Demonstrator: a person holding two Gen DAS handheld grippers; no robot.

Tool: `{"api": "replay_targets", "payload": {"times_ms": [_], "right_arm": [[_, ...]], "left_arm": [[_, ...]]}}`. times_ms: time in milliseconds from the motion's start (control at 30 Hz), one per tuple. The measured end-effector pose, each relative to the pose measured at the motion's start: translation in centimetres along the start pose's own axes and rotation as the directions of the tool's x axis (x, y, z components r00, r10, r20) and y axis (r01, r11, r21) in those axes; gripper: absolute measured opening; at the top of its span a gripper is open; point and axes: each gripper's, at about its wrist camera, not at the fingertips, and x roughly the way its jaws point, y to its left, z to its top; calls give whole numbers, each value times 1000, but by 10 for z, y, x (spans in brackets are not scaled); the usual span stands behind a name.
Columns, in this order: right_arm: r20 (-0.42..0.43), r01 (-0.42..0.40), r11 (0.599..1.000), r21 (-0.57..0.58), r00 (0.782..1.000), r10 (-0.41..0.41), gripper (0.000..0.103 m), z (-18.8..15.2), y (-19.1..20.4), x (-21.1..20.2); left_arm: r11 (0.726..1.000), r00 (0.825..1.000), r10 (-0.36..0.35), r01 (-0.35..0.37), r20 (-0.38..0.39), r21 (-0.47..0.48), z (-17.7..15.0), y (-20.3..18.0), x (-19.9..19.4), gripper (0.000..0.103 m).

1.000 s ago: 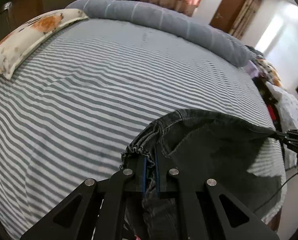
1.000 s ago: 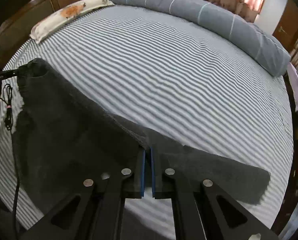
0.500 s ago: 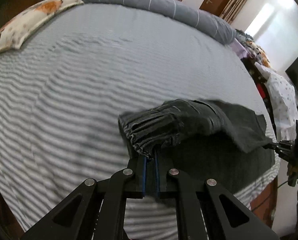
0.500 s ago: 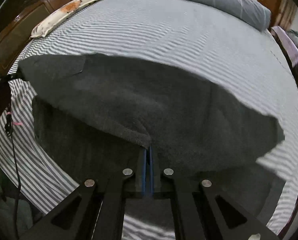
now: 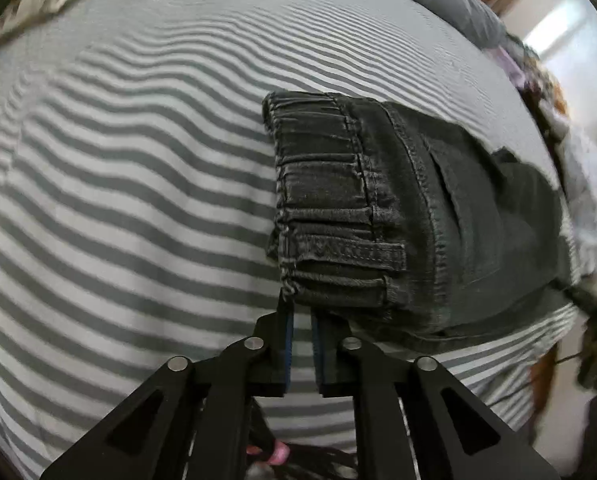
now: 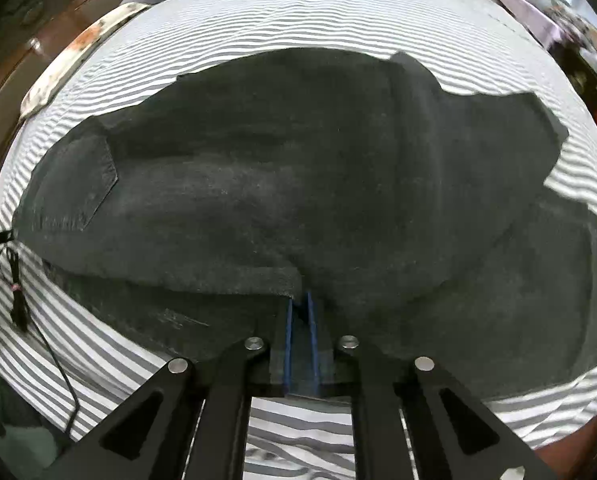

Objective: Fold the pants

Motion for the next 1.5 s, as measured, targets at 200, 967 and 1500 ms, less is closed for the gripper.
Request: {"api": "replay_targets", "payload": {"times_ms": [200,967,1500], "right_arm": [[80,-59,996,64,995,54,29,-7,3,-22],[294,-416,762,495,906,304,34,-58,-32,16],[557,-688,471,552,725,405,36,-45,-57,46]], "left_arm": [[988,991,-117,123,64,-91,-13,10,-29,53],[894,953,-246,294,178,-338,-7,0,3,24],[915,961,-176,240,215,-324,6,-14,-16,22]]}}
